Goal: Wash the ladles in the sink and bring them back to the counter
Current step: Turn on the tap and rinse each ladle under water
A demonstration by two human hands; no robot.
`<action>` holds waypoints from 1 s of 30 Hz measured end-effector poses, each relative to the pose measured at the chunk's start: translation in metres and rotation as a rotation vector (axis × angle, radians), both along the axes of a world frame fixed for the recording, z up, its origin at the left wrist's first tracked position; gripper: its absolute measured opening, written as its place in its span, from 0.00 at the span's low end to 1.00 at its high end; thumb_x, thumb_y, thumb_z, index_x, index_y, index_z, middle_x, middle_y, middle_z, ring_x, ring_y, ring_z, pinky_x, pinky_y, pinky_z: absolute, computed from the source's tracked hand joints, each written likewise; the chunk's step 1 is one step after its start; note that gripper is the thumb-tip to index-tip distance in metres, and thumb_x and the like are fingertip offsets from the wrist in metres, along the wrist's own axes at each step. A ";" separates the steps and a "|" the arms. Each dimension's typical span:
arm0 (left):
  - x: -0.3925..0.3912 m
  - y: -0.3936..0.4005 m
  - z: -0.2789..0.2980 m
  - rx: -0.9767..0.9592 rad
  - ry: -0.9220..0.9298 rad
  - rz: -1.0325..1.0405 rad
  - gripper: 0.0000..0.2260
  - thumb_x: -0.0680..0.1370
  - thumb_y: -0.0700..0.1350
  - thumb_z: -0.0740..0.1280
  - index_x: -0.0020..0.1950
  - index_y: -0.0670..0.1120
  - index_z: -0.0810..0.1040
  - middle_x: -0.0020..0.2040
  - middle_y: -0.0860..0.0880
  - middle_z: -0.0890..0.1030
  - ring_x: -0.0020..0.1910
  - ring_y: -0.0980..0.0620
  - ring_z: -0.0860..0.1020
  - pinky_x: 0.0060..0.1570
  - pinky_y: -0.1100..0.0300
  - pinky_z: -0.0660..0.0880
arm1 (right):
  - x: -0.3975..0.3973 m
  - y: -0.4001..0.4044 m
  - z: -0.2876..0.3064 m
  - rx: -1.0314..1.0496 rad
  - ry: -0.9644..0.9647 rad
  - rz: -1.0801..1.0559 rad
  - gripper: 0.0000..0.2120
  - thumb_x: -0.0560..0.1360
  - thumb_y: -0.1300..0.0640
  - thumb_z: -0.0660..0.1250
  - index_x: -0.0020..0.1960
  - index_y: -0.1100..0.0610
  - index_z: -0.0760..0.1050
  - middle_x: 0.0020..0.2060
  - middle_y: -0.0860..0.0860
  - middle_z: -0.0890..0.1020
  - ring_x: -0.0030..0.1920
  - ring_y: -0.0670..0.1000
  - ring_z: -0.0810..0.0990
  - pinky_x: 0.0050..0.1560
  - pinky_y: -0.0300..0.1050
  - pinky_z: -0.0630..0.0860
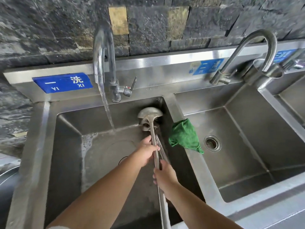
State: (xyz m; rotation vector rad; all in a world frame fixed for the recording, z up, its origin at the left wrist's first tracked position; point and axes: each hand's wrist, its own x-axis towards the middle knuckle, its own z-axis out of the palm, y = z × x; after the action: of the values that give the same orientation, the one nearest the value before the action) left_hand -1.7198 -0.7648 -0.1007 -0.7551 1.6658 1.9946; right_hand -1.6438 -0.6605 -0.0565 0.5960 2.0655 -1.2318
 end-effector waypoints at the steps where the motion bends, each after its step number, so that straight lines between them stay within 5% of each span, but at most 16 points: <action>1: 0.000 -0.006 -0.003 -0.031 -0.009 -0.002 0.29 0.74 0.27 0.66 0.73 0.44 0.69 0.52 0.43 0.80 0.50 0.45 0.80 0.53 0.51 0.79 | 0.000 -0.010 -0.007 -0.025 -0.013 -0.038 0.12 0.80 0.59 0.58 0.62 0.51 0.71 0.43 0.53 0.81 0.38 0.49 0.80 0.39 0.44 0.80; 4: 0.005 -0.022 -0.012 -0.076 -0.059 -0.044 0.36 0.77 0.30 0.66 0.79 0.52 0.57 0.53 0.44 0.78 0.47 0.43 0.80 0.38 0.56 0.81 | 0.004 -0.040 -0.029 -0.061 -0.047 -0.110 0.11 0.77 0.52 0.60 0.59 0.46 0.71 0.45 0.51 0.82 0.44 0.53 0.82 0.49 0.53 0.82; 6: 0.012 -0.035 -0.023 -0.213 -0.067 -0.197 0.38 0.77 0.37 0.69 0.79 0.59 0.53 0.48 0.47 0.79 0.41 0.45 0.82 0.43 0.53 0.81 | 0.006 -0.057 -0.044 -0.114 -0.089 -0.181 0.12 0.76 0.49 0.61 0.59 0.47 0.71 0.46 0.51 0.83 0.44 0.52 0.82 0.50 0.55 0.82; 9: 0.024 -0.050 -0.036 -0.520 -0.017 -0.485 0.36 0.77 0.44 0.68 0.78 0.64 0.53 0.58 0.48 0.81 0.46 0.48 0.82 0.50 0.53 0.79 | 0.002 -0.074 -0.057 -0.144 -0.153 -0.244 0.13 0.75 0.52 0.57 0.58 0.49 0.73 0.45 0.51 0.84 0.38 0.50 0.81 0.36 0.46 0.79; 12: 0.023 -0.060 -0.060 -0.590 -0.011 -0.503 0.31 0.77 0.42 0.68 0.78 0.53 0.60 0.66 0.46 0.78 0.58 0.48 0.79 0.60 0.55 0.74 | -0.004 -0.083 -0.070 -0.130 -0.172 -0.201 0.12 0.75 0.53 0.57 0.56 0.51 0.75 0.43 0.51 0.84 0.39 0.51 0.82 0.35 0.45 0.77; 14: 0.022 -0.066 -0.082 -0.558 -0.041 -0.475 0.24 0.77 0.40 0.68 0.72 0.47 0.69 0.62 0.42 0.80 0.57 0.45 0.79 0.62 0.49 0.75 | -0.009 -0.087 -0.081 -0.131 -0.194 -0.122 0.10 0.76 0.54 0.59 0.54 0.52 0.76 0.43 0.50 0.83 0.42 0.52 0.83 0.43 0.48 0.82; 16: 0.022 -0.071 -0.099 -0.546 -0.050 -0.459 0.15 0.75 0.40 0.68 0.61 0.49 0.75 0.50 0.43 0.83 0.45 0.46 0.80 0.56 0.44 0.78 | -0.014 -0.089 -0.091 -0.161 -0.214 -0.059 0.06 0.76 0.57 0.61 0.51 0.54 0.75 0.42 0.51 0.83 0.41 0.52 0.82 0.47 0.49 0.82; 21: 0.032 -0.082 -0.104 -0.452 -0.087 -0.440 0.21 0.72 0.50 0.70 0.64 0.53 0.74 0.41 0.48 0.84 0.35 0.51 0.80 0.45 0.55 0.77 | -0.013 -0.088 -0.108 -0.279 -0.377 -0.087 0.07 0.76 0.59 0.65 0.50 0.49 0.77 0.43 0.48 0.83 0.45 0.50 0.81 0.47 0.48 0.80; 25: 0.040 -0.088 -0.108 -0.261 -0.222 -0.373 0.22 0.79 0.59 0.62 0.58 0.41 0.78 0.36 0.45 0.81 0.28 0.55 0.78 0.28 0.64 0.72 | -0.008 -0.082 -0.122 -0.372 -0.485 -0.097 0.11 0.75 0.58 0.65 0.51 0.43 0.78 0.39 0.46 0.80 0.41 0.49 0.76 0.45 0.48 0.74; 28: 0.048 -0.088 -0.117 -0.033 -0.398 -0.322 0.27 0.79 0.64 0.57 0.35 0.44 0.79 0.31 0.47 0.78 0.29 0.52 0.76 0.31 0.62 0.70 | -0.011 -0.083 -0.122 -0.360 -0.488 -0.014 0.15 0.75 0.58 0.64 0.54 0.39 0.76 0.51 0.48 0.82 0.55 0.49 0.79 0.48 0.48 0.75; 30: 0.051 -0.087 -0.122 -0.008 -0.436 -0.249 0.26 0.79 0.65 0.58 0.32 0.47 0.76 0.33 0.47 0.79 0.31 0.53 0.77 0.37 0.61 0.71 | -0.017 -0.086 -0.119 -0.368 -0.477 0.040 0.19 0.74 0.62 0.61 0.56 0.40 0.75 0.56 0.50 0.82 0.59 0.50 0.78 0.50 0.48 0.74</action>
State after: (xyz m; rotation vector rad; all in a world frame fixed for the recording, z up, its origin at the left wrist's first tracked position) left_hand -1.6685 -0.8521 -0.2229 -0.8641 1.4298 1.5226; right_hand -1.6607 -0.7466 -0.1755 0.6000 1.4112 -1.2606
